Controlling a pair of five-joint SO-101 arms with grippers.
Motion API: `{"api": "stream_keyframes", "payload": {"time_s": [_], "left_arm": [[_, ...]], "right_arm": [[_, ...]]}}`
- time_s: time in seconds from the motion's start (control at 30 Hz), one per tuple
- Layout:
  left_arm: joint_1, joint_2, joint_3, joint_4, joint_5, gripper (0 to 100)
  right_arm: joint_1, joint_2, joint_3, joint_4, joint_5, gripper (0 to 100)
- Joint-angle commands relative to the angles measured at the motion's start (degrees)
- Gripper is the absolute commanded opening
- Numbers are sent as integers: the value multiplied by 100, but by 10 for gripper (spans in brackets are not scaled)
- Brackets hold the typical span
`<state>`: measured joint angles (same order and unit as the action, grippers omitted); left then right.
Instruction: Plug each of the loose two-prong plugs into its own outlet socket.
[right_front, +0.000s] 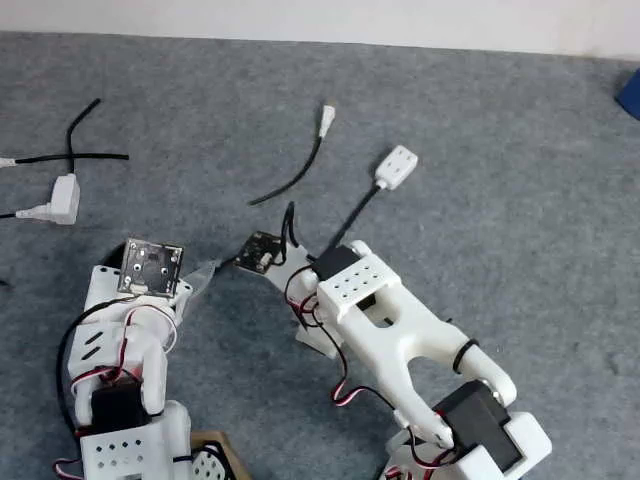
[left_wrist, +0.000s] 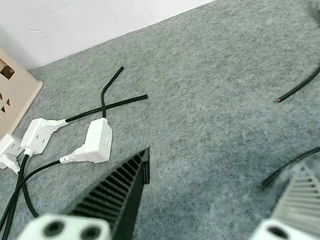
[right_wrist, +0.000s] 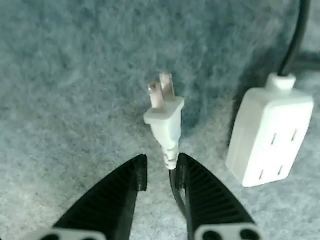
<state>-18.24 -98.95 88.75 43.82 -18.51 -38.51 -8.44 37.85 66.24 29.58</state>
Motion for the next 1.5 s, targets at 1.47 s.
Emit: {"api": "stream_keyframes", "payload": {"time_s": [1.47], "left_arm": [[-57,-57,-57,62,-167,389]], "right_arm": [[-242,-84,1613,-1745,545,8]]}}
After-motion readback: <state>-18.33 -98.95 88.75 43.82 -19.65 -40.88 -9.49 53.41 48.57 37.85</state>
